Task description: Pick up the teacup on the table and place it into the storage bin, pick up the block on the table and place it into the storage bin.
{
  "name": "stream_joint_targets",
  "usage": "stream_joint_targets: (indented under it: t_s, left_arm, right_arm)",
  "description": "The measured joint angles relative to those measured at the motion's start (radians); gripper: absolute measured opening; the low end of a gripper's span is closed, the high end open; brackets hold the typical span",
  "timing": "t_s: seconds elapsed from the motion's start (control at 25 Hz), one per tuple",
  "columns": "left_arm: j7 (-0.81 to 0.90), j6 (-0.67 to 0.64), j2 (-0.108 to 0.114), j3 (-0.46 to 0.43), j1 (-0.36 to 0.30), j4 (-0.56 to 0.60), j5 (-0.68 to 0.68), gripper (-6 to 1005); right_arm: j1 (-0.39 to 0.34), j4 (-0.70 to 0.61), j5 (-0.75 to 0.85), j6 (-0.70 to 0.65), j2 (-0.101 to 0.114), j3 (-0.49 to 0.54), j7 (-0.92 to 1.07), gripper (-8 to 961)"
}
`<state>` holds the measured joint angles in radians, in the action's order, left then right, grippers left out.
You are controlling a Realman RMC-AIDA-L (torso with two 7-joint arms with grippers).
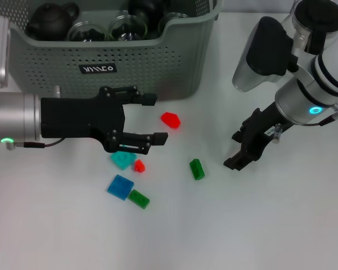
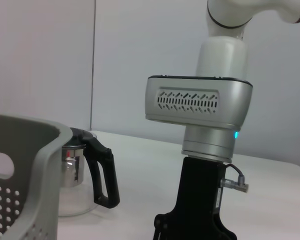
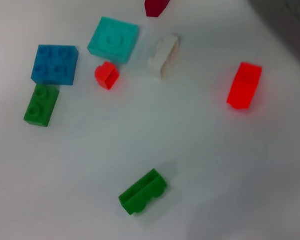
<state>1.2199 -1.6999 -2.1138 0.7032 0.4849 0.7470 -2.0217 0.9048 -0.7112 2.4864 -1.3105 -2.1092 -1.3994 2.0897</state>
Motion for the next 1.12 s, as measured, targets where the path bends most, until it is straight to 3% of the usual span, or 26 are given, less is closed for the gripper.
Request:
stream_joint_targets:
  t_s: [0.4,0.72,1.12]
  left_arm:
    - [0.000,0.008,0.000,-0.001,-0.002,-0.002,0.005,860]
    - [0.002,0.008,0.000,-0.001,-0.004,-0.002,0.006,860]
    - [0.004,0.027,0.001,0.002,-0.011,-0.014,-0.001,859]
  right_arm:
    - [0.005,-0.002,0.000,-0.008,0.002,-0.028,0.020,498]
    - [-0.021,-0.083,0.000,-0.053,0.005,-0.027,0.035,436]
    - [-0.034,-0.133,0.005,-0.068,0.010,-0.013,0.046,452]
